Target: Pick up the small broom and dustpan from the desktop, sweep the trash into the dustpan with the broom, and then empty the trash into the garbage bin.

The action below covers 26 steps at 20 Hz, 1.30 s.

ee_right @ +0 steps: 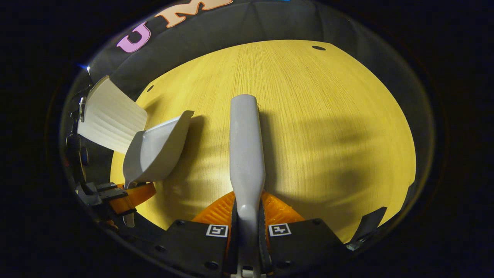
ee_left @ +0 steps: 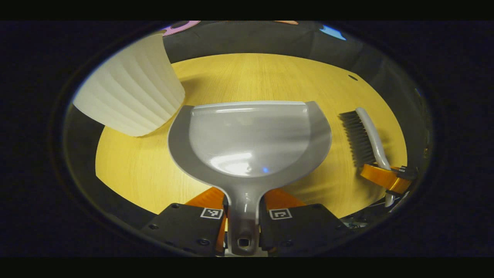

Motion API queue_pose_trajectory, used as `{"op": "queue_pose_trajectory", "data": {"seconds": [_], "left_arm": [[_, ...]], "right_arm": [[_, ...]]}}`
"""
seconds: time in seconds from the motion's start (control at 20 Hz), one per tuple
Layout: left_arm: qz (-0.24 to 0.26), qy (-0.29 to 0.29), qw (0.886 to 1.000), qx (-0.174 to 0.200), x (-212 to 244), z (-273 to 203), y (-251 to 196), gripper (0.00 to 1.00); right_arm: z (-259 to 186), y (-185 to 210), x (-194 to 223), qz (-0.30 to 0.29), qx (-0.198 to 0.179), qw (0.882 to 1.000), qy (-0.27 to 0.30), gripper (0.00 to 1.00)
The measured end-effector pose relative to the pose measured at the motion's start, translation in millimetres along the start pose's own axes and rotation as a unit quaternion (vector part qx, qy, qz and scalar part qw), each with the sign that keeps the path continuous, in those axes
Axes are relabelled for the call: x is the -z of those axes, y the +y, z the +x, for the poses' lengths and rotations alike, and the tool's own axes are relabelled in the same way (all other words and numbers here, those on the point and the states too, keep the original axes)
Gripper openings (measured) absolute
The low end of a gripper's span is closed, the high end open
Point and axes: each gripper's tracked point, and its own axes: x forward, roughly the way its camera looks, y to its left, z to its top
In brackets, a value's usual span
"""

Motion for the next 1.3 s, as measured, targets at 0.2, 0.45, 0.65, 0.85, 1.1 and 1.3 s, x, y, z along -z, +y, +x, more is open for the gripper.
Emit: {"op": "queue_pose_trajectory", "data": {"seconds": [0.2,0.45,0.65,0.85,1.1,1.3], "left_arm": [[0.013,-0.014,1.000,0.000,-5,-3,-4,0.34],[0.006,-0.057,0.998,-0.012,-14,-31,9,0.99],[0.020,-0.152,0.988,-0.001,-30,-110,12,0.97],[0.053,-0.345,0.936,0.031,-79,-216,14,0.96],[0.054,-0.531,0.845,-0.019,-105,-276,15,0.95],[0.054,-0.599,0.798,-0.025,-119,-291,8,0.94]], "right_arm": [[0,5,4,0.021,-0.017,1.000,0.005,0.30],[-29,13,-1,0.021,-0.031,0.999,-0.019,1.00],[-102,19,-14,0.016,-0.045,0.992,-0.119,0.99],[-223,56,-60,-0.004,-0.071,0.929,-0.363,0.99],[-321,99,-63,-0.074,-0.044,0.804,-0.588,0.98],[-323,122,-45,-0.120,-0.009,0.799,-0.590,0.98]]}}
